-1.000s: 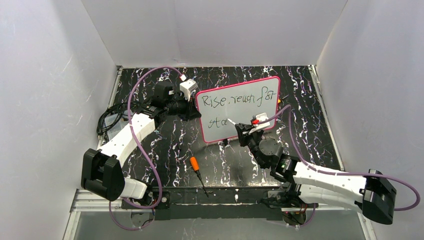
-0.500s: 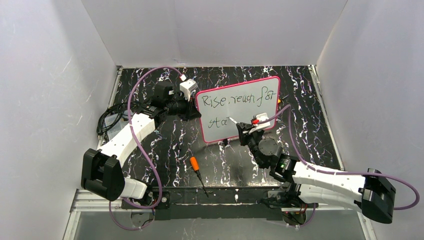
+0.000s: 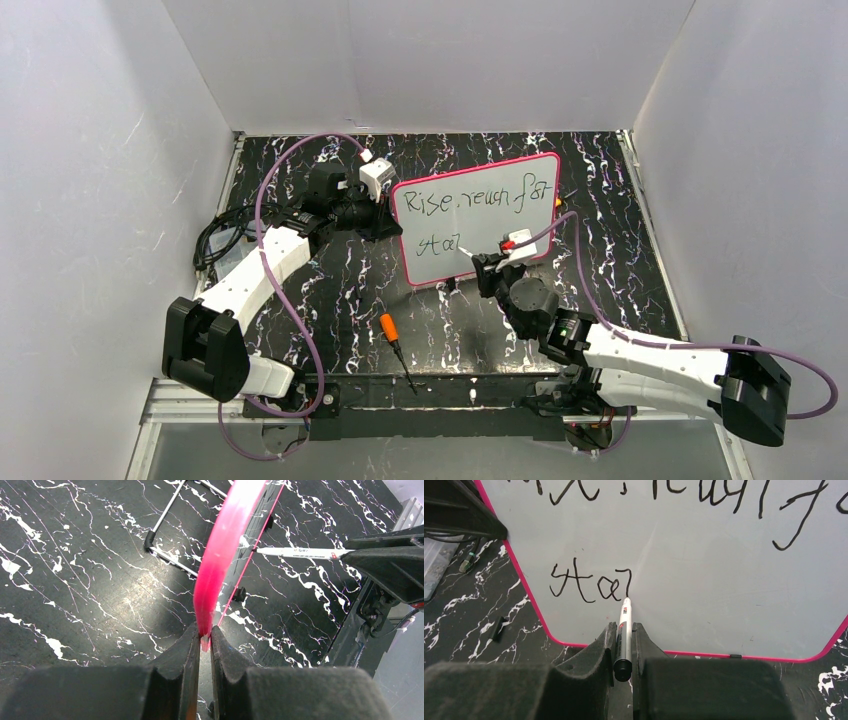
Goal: Write a sentence on the whiteboard
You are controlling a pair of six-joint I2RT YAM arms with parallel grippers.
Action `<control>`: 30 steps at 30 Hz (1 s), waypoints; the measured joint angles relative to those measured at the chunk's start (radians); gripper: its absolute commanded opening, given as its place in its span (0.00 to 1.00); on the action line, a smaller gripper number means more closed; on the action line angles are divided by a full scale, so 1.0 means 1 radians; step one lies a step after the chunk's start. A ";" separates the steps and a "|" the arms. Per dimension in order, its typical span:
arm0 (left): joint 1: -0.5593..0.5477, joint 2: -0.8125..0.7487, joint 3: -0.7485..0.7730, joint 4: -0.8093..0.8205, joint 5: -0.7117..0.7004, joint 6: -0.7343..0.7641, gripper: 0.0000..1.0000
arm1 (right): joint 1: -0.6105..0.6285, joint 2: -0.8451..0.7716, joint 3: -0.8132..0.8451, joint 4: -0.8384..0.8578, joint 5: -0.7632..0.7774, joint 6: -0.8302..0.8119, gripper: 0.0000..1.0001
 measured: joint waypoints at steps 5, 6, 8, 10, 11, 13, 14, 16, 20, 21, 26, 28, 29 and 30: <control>0.000 0.000 0.000 0.000 0.000 0.000 0.00 | 0.000 0.012 -0.003 -0.010 -0.011 0.014 0.01; 0.000 0.000 0.000 0.000 0.000 0.000 0.00 | 0.000 0.012 -0.004 -0.007 -0.011 0.016 0.01; 0.000 0.000 0.000 0.000 0.000 0.000 0.00 | 0.000 0.012 -0.004 -0.005 -0.011 0.016 0.01; 0.000 0.001 0.000 0.000 0.000 0.000 0.00 | 0.000 0.012 -0.005 0.002 -0.010 0.015 0.01; 0.000 0.001 0.000 0.000 0.000 0.000 0.00 | 0.000 0.011 -0.006 0.006 -0.009 0.015 0.01; 0.000 0.001 0.000 0.000 0.000 0.000 0.00 | 0.000 0.008 -0.006 0.025 -0.006 0.012 0.01; 0.000 0.001 0.000 0.000 0.000 0.000 0.00 | 0.000 0.005 -0.006 0.035 -0.003 0.010 0.01; 0.000 0.001 0.000 0.000 0.000 0.000 0.00 | 0.000 -0.001 -0.006 0.055 0.006 0.007 0.01; 0.000 0.001 0.000 0.000 0.001 -0.002 0.00 | 0.000 -0.012 -0.006 0.079 0.029 0.003 0.01; 0.000 0.001 0.000 0.000 0.001 -0.002 0.00 | 0.000 -0.014 -0.006 0.078 0.034 0.003 0.01; 0.000 0.001 0.000 0.000 0.001 -0.002 0.00 | 0.000 -0.021 -0.016 0.076 0.051 0.005 0.01; 0.000 0.001 0.000 0.000 0.001 -0.002 0.00 | 0.000 -0.029 -0.026 0.070 0.058 0.009 0.01; 0.000 0.001 0.000 0.000 0.001 -0.002 0.00 | 0.000 -0.032 -0.030 0.069 0.060 0.009 0.01; 0.000 0.001 0.000 0.000 0.001 -0.002 0.00 | 0.000 -0.036 -0.033 0.068 0.062 0.010 0.01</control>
